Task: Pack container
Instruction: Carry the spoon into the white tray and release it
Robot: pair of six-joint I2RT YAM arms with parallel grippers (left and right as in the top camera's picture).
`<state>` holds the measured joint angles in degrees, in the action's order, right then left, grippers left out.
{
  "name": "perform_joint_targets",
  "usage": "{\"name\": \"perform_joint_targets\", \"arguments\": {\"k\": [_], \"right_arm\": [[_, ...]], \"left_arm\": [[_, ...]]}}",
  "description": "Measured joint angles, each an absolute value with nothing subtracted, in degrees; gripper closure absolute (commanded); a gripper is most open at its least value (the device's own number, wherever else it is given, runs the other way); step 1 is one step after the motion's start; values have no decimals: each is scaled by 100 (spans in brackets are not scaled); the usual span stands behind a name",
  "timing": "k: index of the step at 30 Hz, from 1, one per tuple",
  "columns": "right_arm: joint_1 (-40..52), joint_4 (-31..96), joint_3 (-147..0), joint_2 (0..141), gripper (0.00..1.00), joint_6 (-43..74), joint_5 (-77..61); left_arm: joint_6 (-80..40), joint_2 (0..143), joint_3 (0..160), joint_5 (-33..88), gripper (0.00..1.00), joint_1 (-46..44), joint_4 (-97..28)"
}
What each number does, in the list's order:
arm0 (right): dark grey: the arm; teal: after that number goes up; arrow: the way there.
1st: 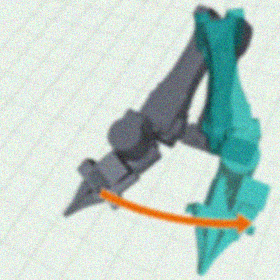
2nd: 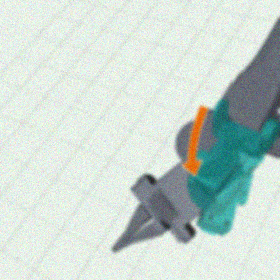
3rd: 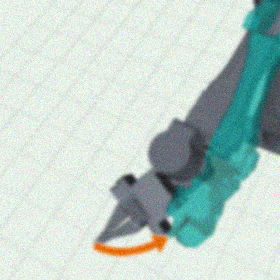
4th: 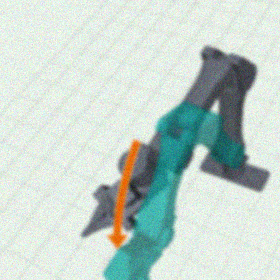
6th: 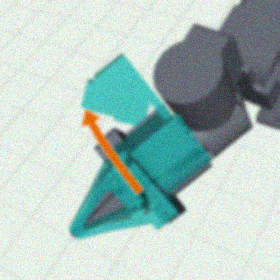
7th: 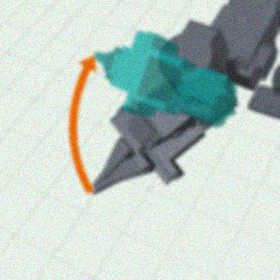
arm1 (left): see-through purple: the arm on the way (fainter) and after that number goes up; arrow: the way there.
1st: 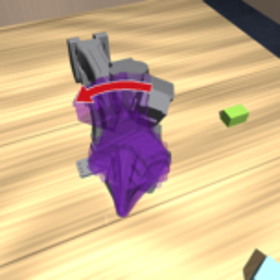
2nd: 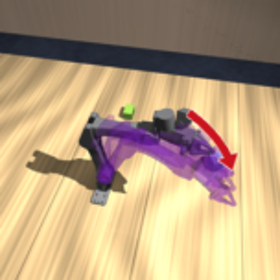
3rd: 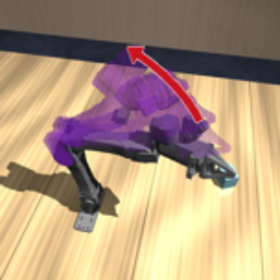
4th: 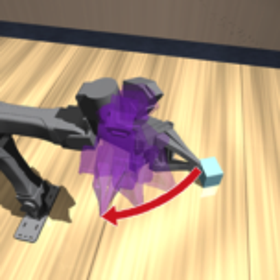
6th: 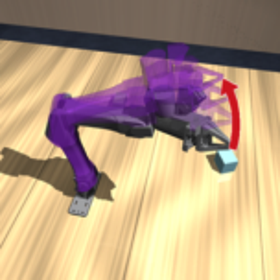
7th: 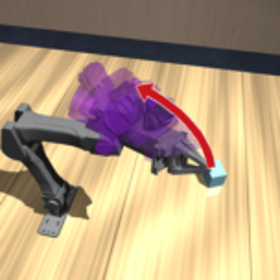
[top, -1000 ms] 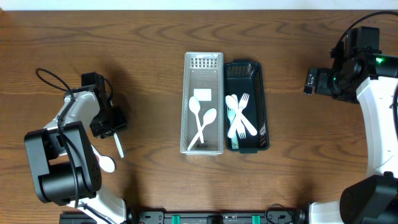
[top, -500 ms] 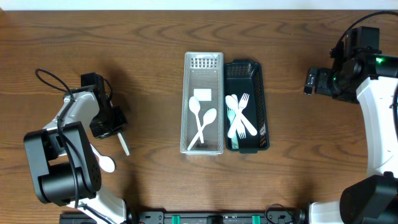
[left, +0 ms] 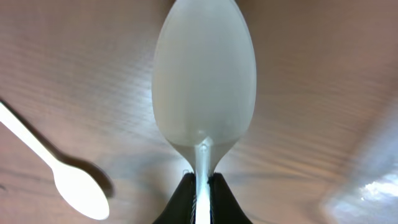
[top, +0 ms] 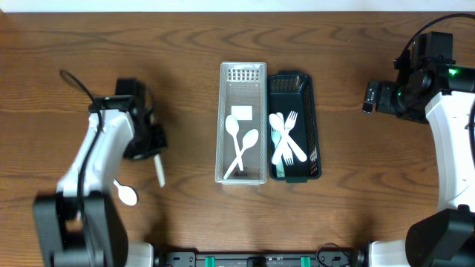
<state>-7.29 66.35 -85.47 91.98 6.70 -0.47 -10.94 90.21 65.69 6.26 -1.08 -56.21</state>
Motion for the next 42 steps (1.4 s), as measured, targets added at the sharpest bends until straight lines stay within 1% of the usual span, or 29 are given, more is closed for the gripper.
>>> {"name": "perform_joint_targets", "arguments": {"k": [6, 11, 16, 24, 25, 26, 28, 29, 30, 31, 35, 42], "right_arm": [[-729, 6639, -8545, 9198, 1, 670, -51], [-729, 6639, -8545, 9198, 1, 670, -99], [-729, 6639, -8543, 9198, 1, 670, -134], [-729, 6639, -8543, 9198, 1, 670, -154], [-729, 6639, -8543, 9198, 1, 670, -154], [-729, 6639, -8543, 9198, 1, 670, -154], [-729, 6639, -8543, 9198, 1, 670, -154], [-729, 6639, -8543, 9198, 1, 670, -156], [-729, 6639, -8543, 9198, 1, 670, -156], [-729, 6639, -8543, 9198, 1, 670, -156], [-729, 6639, -8543, 9198, 1, 670, -156], [-729, 6639, -8543, 9198, 1, 631, -156]], "left_arm": [[-1487, 7848, 7341, 683, 94, -1765, -5422], [-1820, 7957, 7371, 720, 94, -2744, -4936], [-1955, 8744, 7369, 733, 94, -3238, -4458], [-1992, 10221, 7369, 733, 94, -3448, -4099], [-1992, 10342, 7367, 735, 92, -3459, -4101], [-1990, 10440, 7365, 733, 85, -3468, -4099], [-1973, 10541, 7363, 733, 62, -3470, -4101], [-2012, 10558, 7363, 735, 55, -3468, -4104], [-2010, 10558, 7363, 733, 53, -3468, -4112], [-2012, 10549, 7365, 733, 48, -3468, -4130], [-1949, 10532, 7452, 679, 48, -3468, -4460], [-1918, 10130, 8215, 3, 48, -3457, -5290]]}}
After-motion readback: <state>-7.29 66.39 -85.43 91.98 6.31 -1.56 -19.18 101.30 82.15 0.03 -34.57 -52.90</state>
